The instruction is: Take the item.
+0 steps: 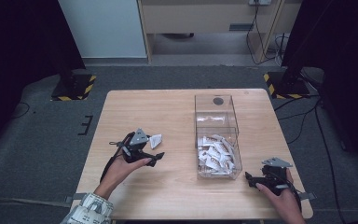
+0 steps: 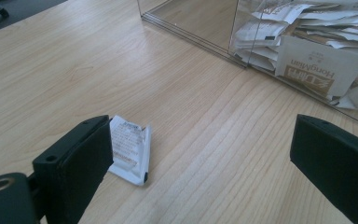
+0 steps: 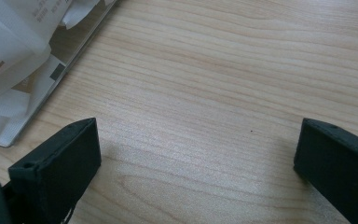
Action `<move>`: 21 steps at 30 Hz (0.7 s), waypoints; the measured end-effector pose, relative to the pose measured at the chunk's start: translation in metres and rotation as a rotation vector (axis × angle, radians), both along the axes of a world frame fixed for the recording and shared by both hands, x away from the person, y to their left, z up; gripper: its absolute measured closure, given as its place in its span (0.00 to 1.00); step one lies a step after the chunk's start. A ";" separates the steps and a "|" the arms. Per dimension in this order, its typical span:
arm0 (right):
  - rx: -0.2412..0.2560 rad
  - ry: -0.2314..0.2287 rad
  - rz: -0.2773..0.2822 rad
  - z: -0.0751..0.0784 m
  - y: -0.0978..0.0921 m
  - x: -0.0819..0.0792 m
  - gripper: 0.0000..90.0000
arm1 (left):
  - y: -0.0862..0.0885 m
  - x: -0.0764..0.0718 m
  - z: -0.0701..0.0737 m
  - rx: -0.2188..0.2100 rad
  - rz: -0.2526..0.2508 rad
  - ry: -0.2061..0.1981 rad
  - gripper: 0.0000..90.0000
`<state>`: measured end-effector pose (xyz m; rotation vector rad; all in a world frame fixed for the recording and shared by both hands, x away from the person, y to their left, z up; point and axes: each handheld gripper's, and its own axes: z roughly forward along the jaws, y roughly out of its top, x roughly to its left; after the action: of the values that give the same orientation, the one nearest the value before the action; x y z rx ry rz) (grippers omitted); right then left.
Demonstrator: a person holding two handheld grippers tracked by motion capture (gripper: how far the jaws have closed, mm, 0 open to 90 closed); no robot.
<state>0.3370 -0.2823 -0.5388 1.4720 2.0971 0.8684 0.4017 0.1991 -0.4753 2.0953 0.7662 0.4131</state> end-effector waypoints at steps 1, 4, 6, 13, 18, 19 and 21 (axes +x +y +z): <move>0.000 0.000 0.000 0.000 0.000 0.000 0.01 | 0.002 -0.001 -0.001 0.000 0.001 0.003 0.06; 0.000 0.000 0.000 0.000 0.000 0.000 0.01 | 0.008 -0.003 -0.002 0.000 0.010 0.015 0.05; 0.000 0.000 0.000 0.000 0.000 0.000 0.01 | 0.012 -0.005 -0.004 -0.002 0.015 0.015 0.05; 0.000 0.000 0.000 0.000 0.000 0.000 0.01 | 0.024 -0.011 -0.012 0.009 0.027 0.033 0.05; 0.000 0.000 0.000 0.000 0.000 0.000 0.01 | 0.031 -0.015 -0.016 0.021 0.043 0.036 0.05; 0.001 0.000 -0.001 0.000 0.000 0.000 0.01 | 0.033 -0.016 -0.017 0.017 0.047 0.040 0.05; 0.000 0.000 0.000 0.000 0.000 0.000 0.01 | 0.036 -0.018 -0.020 0.017 0.052 0.047 0.05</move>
<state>0.3371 -0.2823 -0.5388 1.4723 2.0971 0.8685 0.3842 0.2356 -0.4949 2.1106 0.8486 0.4008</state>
